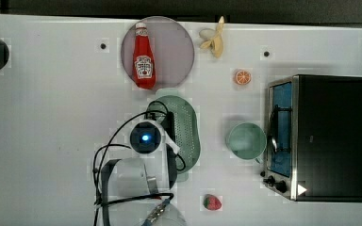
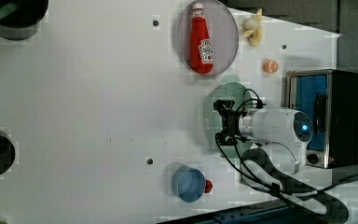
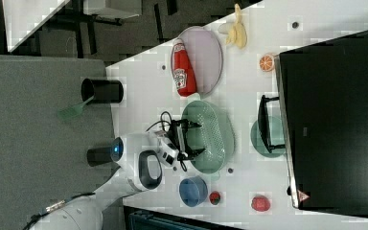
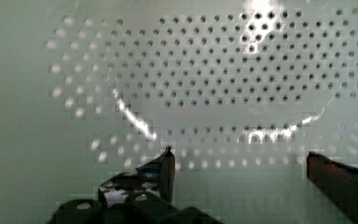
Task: Drag strainer right to left.
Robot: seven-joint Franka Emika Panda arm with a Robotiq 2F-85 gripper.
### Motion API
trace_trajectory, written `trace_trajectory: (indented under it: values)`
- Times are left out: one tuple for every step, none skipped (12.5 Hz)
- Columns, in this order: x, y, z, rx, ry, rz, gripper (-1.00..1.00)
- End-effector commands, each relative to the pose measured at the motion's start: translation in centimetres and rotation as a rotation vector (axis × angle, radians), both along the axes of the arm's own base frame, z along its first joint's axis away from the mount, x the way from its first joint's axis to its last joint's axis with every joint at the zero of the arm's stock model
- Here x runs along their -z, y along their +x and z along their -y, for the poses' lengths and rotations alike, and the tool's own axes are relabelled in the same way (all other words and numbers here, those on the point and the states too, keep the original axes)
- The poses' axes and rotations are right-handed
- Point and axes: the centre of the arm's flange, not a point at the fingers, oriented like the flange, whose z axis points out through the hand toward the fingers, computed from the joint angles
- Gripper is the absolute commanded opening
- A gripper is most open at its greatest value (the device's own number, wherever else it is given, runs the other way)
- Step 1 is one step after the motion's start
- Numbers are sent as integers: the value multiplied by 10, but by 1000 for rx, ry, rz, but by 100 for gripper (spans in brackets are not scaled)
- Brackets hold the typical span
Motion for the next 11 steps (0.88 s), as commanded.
trace_trajectory:
  values:
    - [-10, 4, -29, 74, 16, 8, 100]
    - [-10, 3, -40, 85, 20, 7, 100]
    - [-10, 1, -51, 101, 23, 3, 100]
    - [-9, 1, -62, 104, 27, 4, 100]
    - [-9, 1, -74, 103, 32, 6, 100]
    - [-8, 1, -85, 105, 36, 2, 100]
    - [-7, 1, -95, 99, 42, 2, 100]
    - [-7, 2, -104, 84, 45, 3, 100]
    - [-6, 2, -113, 70, 43, -5, 100]
    - [-5, 3, -121, 63, 43, -9, 100]
    - [-6, 4, -129, 69, 43, -13, 100]
